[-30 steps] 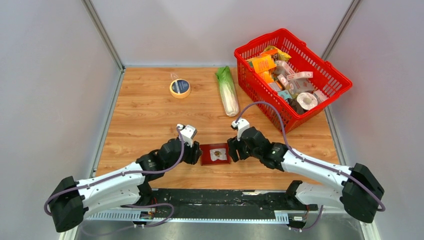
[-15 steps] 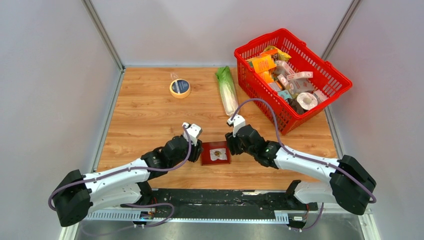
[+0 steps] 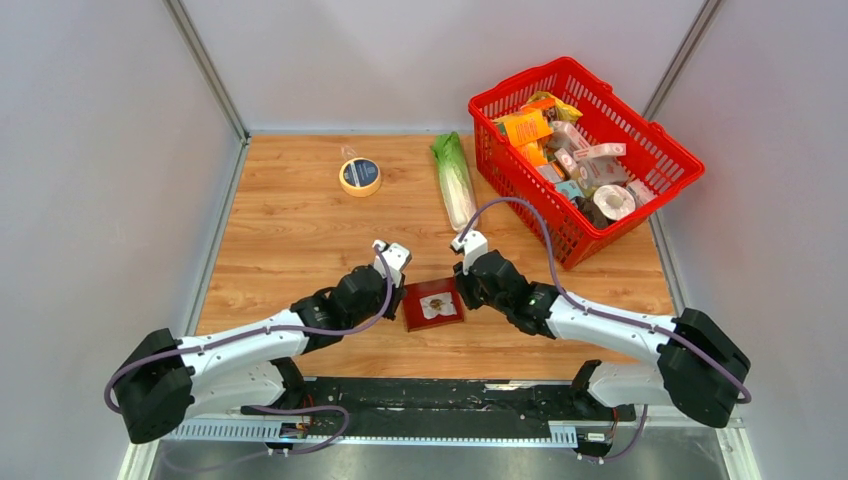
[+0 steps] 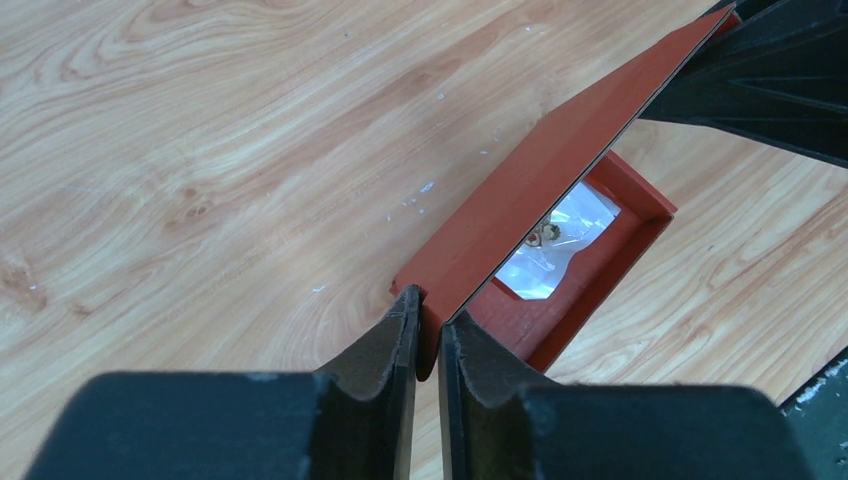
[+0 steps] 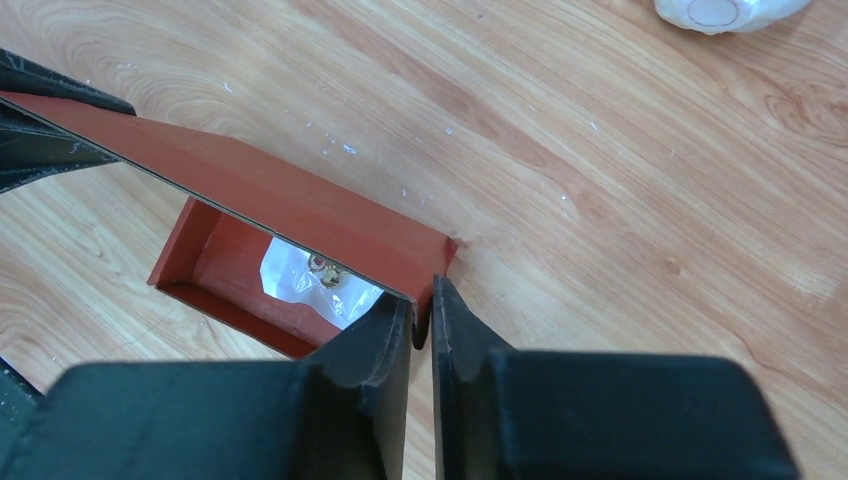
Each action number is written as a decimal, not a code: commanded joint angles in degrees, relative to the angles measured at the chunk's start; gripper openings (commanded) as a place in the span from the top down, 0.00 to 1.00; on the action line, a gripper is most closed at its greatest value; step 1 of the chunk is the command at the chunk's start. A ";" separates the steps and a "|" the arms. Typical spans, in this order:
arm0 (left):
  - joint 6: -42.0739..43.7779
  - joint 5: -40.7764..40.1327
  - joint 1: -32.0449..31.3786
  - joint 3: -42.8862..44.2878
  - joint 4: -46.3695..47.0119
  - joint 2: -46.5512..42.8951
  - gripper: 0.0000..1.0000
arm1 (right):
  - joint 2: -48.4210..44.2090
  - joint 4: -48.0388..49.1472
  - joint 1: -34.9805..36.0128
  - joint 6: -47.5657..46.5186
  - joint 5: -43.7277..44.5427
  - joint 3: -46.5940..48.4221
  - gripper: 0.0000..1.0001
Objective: Fold the paper box
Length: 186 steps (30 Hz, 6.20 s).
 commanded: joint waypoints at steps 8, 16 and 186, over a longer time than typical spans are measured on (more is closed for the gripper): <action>-6.83 -1.98 0.12 6.56 -2.00 1.97 1.00 | 1.40 0.40 2.05 9.62 6.26 3.14 1.00; -17.46 -18.23 -0.14 12.09 -10.78 6.88 1.00 | 4.73 1.10 4.24 17.62 18.66 4.89 1.00; -28.73 -1.11 6.36 -6.97 5.92 7.07 0.73 | 34.71 -1.00 -13.33 20.53 -41.80 25.03 0.83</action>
